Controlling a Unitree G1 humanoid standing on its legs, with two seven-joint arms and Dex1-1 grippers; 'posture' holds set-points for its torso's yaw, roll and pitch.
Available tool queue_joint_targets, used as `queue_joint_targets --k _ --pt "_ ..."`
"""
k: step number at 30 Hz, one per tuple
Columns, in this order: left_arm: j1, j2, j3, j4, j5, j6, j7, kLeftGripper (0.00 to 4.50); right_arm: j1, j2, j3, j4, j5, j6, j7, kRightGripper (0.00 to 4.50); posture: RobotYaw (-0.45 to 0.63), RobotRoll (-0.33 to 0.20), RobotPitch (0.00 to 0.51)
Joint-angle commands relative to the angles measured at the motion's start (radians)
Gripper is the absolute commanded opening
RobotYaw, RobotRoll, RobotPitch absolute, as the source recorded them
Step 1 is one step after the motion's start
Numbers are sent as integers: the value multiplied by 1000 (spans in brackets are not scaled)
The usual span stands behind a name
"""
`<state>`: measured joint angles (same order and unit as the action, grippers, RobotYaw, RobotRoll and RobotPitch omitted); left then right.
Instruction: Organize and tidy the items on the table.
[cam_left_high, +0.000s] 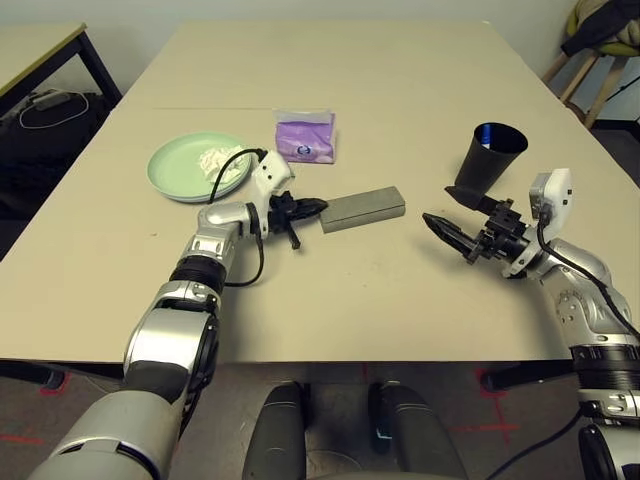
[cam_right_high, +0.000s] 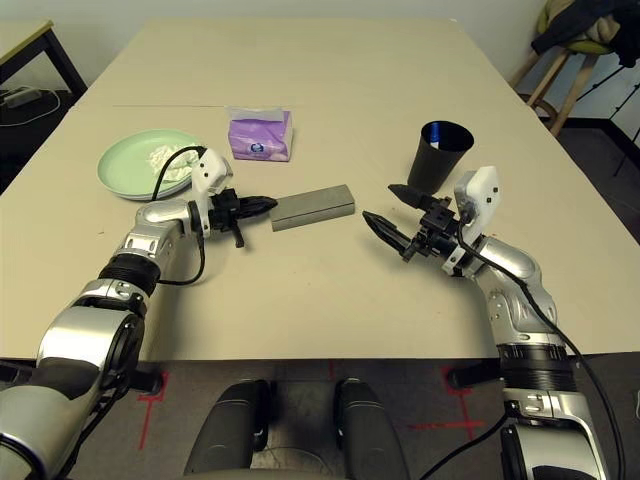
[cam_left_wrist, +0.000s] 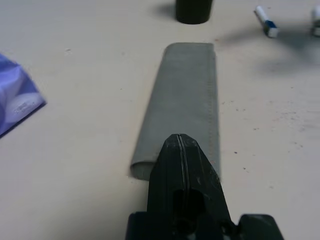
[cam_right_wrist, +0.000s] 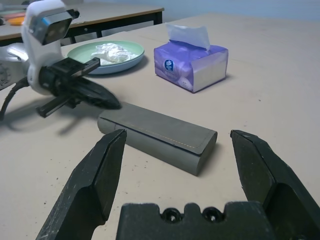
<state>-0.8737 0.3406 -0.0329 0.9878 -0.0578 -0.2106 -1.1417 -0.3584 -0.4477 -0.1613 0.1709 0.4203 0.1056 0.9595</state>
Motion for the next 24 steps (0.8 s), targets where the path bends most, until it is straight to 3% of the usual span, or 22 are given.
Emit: queue_joint_targets --k 1,8,9,13,21,24 --pt "28 13 -21 -23 9 -17 -23 20 -11 -8 8 35 -5 -19 11 4500 93 0 111" --pt "-1 -15 80 -101 -107 8 20 20 -70 -50 35 101 -39 -1 35 4500 104 0 106" --pt "20 -19 78 -148 -128 47 -5 184 -88 -85 51 117 -49 29 63 4500 105 0 105" --pt "104 -27 41 -355 -197 190 -72 1347 -161 -227 116 182 -90 73 218 4500 108 0 102" --pt "192 -27 -14 -610 -250 327 -86 4444 -266 -460 288 348 -281 -115 532 4500 107 0 99" --pt "198 -25 -16 -633 -255 343 -79 4481 -296 -519 354 381 -365 -185 609 4500 98 0 98"
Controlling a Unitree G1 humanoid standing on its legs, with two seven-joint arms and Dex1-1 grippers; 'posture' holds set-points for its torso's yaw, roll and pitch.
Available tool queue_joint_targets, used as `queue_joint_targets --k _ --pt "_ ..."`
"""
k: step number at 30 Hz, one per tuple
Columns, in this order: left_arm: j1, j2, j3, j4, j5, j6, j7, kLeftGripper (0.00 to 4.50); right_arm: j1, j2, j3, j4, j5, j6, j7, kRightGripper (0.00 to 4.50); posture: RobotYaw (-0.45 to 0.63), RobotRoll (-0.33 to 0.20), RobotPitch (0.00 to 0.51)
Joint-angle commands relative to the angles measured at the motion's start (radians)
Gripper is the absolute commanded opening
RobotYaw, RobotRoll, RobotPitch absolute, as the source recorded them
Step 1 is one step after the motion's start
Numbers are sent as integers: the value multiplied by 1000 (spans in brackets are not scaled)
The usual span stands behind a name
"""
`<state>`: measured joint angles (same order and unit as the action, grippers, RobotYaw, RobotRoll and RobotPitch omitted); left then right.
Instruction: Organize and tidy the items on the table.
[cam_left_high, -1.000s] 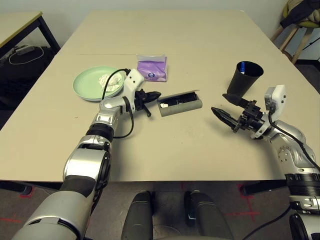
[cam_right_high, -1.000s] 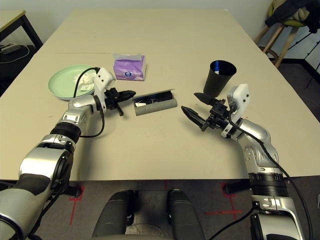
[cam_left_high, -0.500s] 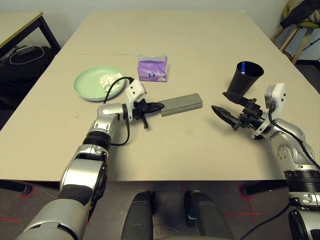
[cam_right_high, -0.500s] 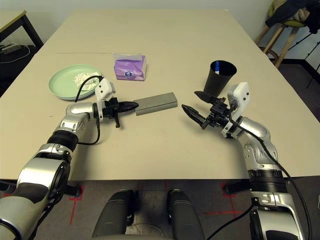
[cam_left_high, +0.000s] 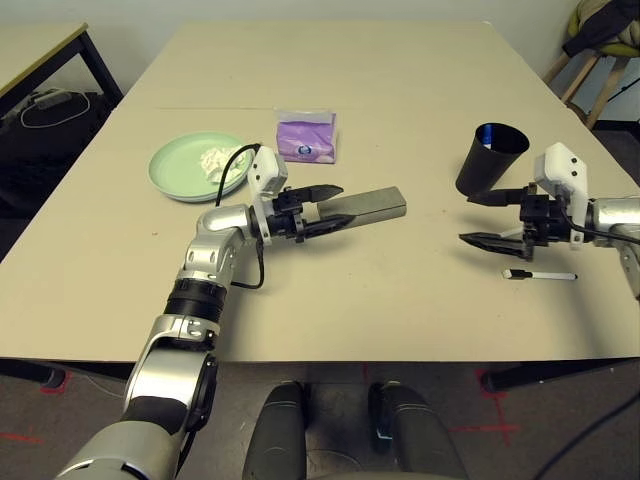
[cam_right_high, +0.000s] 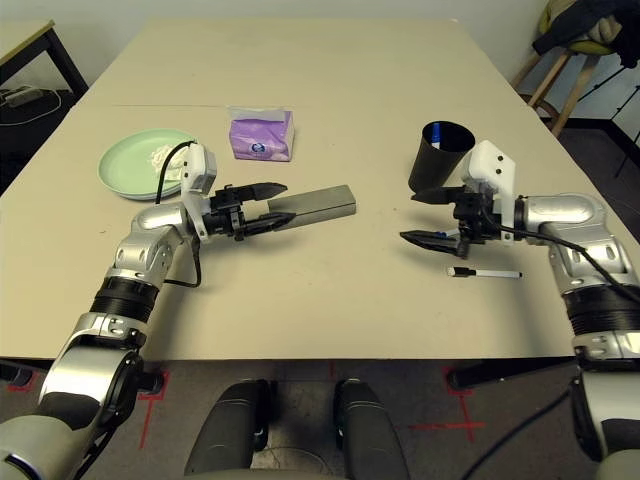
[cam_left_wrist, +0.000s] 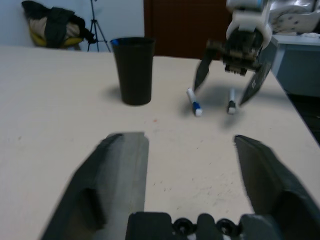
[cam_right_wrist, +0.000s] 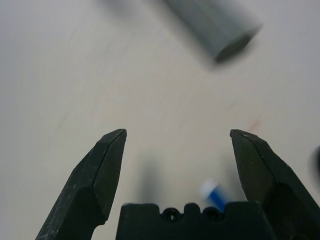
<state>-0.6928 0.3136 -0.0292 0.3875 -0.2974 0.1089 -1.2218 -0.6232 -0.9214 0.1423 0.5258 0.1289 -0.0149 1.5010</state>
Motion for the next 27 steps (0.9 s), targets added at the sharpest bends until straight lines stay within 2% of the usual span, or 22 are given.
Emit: queue_joint_targets --k 1,8,16,27 --pt "18 3 -19 -36 -16 26 3 4481 -40 -64 74 32 -106 -86 87 4500 95 0 99" --pt "29 12 -10 -43 -19 21 22 4481 -105 -134 203 94 -264 -261 113 4500 89 0 101" --pt "31 20 -1 -46 -24 12 50 4481 -165 -92 232 145 -392 -298 68 4500 100 0 100" --pt "30 16 7 -52 -29 9 77 4481 -140 -50 236 139 -419 -200 46 4500 114 0 103"
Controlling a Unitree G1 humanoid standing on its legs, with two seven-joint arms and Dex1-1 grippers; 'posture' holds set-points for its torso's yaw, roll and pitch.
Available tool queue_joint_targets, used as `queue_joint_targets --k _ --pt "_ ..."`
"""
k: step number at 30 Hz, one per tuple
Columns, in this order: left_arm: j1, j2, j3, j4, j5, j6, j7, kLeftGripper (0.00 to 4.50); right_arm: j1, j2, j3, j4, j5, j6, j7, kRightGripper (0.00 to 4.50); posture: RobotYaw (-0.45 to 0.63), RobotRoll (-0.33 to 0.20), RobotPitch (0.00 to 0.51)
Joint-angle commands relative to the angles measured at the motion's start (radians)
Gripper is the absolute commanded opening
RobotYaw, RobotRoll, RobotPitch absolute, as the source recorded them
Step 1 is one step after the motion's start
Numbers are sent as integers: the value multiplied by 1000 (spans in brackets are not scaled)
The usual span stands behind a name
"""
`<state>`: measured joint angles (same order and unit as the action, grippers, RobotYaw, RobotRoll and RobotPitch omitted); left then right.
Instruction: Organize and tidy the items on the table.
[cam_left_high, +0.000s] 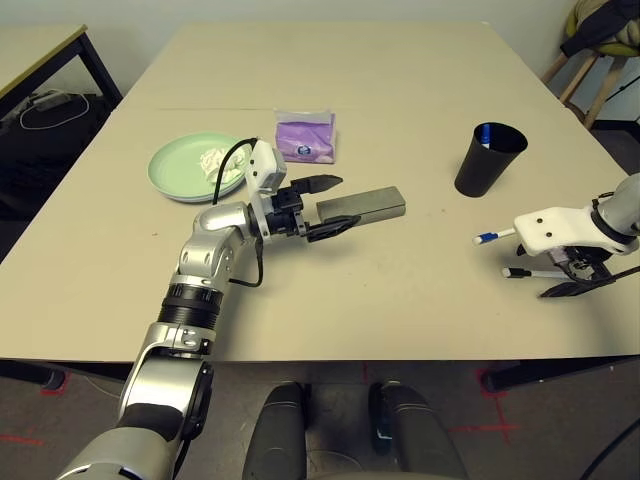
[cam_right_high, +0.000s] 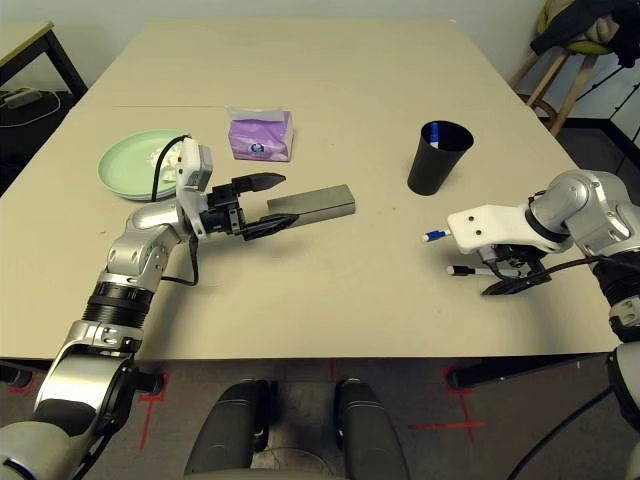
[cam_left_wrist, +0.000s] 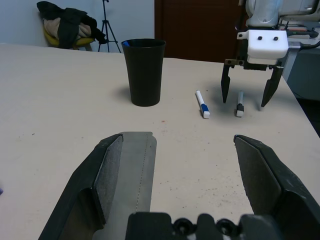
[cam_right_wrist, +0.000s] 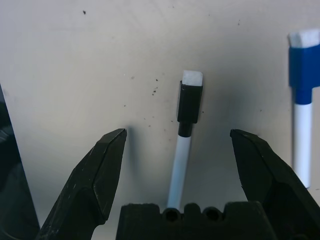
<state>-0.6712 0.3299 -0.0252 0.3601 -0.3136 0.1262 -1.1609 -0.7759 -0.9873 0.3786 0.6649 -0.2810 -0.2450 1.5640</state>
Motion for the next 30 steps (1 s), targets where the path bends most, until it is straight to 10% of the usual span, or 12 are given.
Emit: queue_joint_targets --k 1,11,23,30 --pt "7 -2 4 -24 -13 -9 19 4481 14 21 -1 5 -9 37 -24 4500 114 0 103" --pt "7 0 3 -26 -13 -12 26 4481 16 34 8 -19 -17 99 -22 4500 120 0 106" --pt "8 2 1 -28 -14 -14 29 4500 -30 41 13 4 -29 86 18 452 119 0 100" --pt "4 5 1 -16 -11 -18 25 4500 -72 13 29 -29 135 197 50 418 113 0 89"
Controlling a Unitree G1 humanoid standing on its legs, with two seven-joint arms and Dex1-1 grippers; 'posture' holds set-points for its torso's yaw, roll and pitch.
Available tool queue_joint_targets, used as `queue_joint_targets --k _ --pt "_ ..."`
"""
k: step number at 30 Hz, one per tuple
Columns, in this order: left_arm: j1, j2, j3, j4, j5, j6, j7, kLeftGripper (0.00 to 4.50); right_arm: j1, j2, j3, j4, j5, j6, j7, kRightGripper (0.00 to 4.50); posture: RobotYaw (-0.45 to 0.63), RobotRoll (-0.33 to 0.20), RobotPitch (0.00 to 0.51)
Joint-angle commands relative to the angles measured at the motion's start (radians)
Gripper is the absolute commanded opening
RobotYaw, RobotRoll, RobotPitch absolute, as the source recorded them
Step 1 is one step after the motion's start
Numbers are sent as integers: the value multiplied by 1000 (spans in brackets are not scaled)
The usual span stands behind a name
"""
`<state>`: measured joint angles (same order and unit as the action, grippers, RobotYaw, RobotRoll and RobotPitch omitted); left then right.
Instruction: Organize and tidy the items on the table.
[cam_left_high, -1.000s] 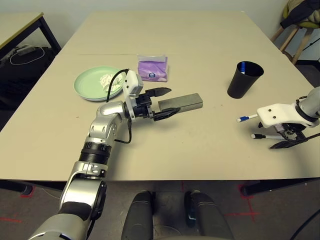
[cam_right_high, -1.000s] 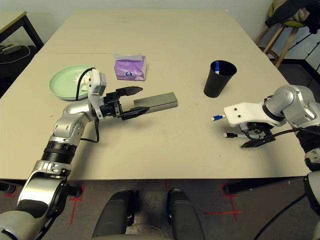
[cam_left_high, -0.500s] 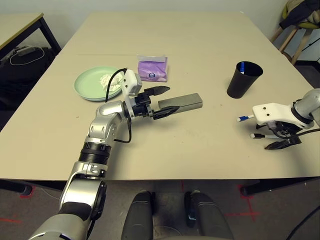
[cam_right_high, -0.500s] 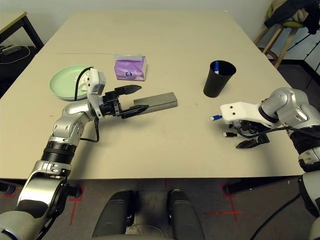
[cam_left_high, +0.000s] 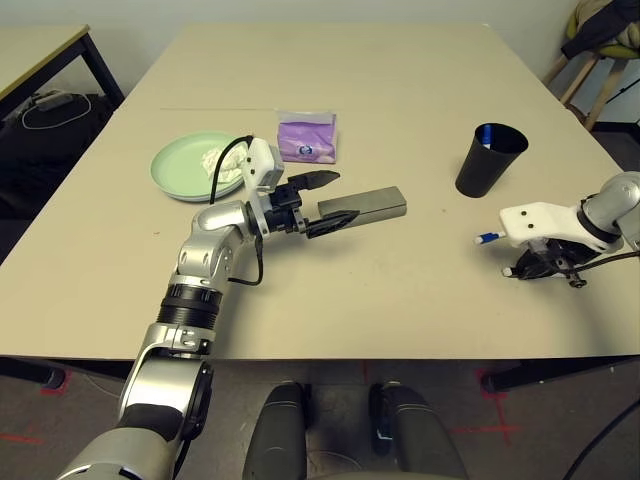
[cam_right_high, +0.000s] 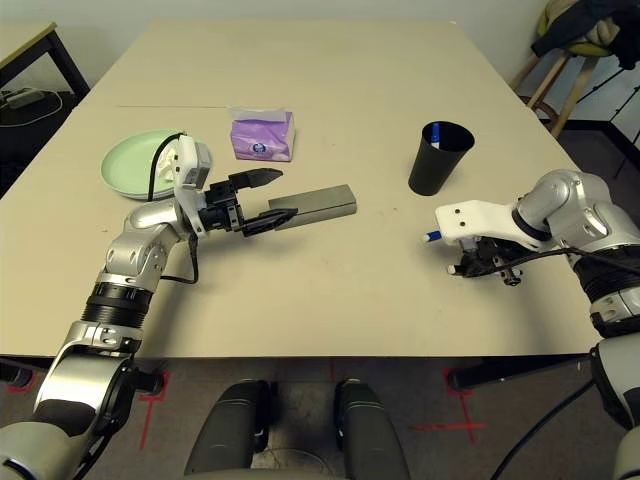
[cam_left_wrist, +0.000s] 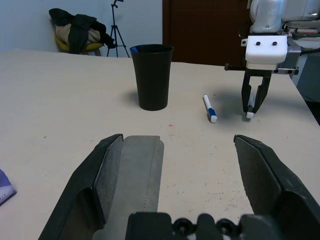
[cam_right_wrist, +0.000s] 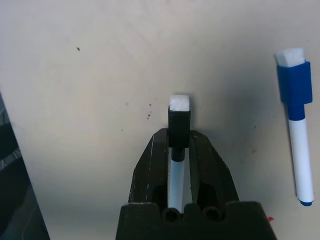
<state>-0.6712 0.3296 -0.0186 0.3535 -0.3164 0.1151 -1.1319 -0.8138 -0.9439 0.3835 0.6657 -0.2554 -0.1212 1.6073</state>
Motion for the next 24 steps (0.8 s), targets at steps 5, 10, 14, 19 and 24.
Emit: queue_joint_targets --k 5,10,14,19,24 --pt "5 9 -6 -13 -11 0 -7 4500 -82 -42 -11 -141 413 330 7 418 115 0 83" --pt "12 13 -7 -19 -11 8 -6 4500 -104 70 -212 -193 568 523 -64 418 109 0 76" --pt "13 27 -14 -20 4 16 0 4500 -75 183 -376 -225 643 562 -261 418 107 0 73" --pt "29 33 -4 -38 0 13 26 4500 -29 346 -566 -245 688 456 -562 418 112 0 71" --pt "36 47 -14 -38 13 -14 18 4500 -10 494 -698 -251 713 283 -784 418 111 0 73"
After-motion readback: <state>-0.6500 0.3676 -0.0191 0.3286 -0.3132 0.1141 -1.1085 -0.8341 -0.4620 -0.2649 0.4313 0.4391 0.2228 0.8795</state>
